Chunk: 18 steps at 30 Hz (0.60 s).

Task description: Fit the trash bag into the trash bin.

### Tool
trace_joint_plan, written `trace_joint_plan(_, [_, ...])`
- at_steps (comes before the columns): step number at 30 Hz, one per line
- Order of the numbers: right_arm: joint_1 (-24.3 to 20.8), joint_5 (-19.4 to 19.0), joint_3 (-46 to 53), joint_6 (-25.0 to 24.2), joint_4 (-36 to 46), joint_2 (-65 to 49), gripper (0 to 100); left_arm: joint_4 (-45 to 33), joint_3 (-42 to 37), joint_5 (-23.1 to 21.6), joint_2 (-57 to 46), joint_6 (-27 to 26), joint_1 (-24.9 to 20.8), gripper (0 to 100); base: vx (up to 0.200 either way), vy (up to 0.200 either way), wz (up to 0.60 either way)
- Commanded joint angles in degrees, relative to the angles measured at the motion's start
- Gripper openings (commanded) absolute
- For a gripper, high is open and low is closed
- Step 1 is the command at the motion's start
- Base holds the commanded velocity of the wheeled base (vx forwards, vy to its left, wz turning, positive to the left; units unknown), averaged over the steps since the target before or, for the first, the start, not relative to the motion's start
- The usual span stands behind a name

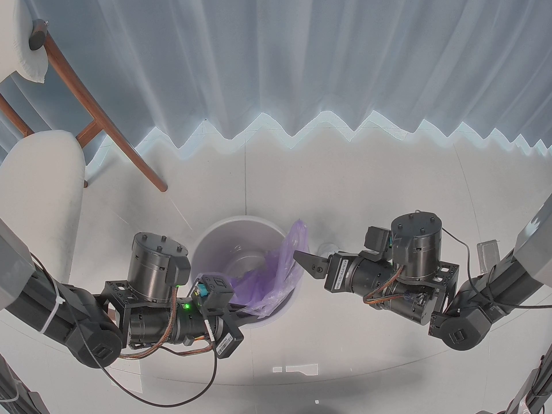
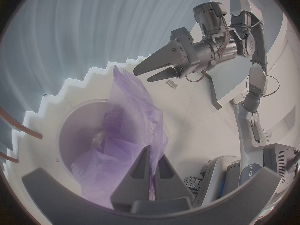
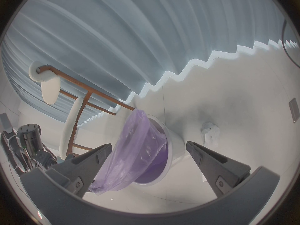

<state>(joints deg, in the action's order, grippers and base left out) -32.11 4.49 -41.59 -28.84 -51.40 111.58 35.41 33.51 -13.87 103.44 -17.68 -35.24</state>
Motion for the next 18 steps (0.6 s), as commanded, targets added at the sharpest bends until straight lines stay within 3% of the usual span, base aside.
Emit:
trace_joint_plan(1, [0.21,0.08,-0.68,0.10,-0.20,2.33,100,0.09,0.15,-0.01,0.19,0.01,0.00,0,0.000,0.000,0.00])
trace_joint_plan(18, [-1.29,3.60,1.16,2.39,-0.02,6.72,100,0.09,0.33,0.95,-0.25,1.15,0.61,0,0.000,0.000,0.00])
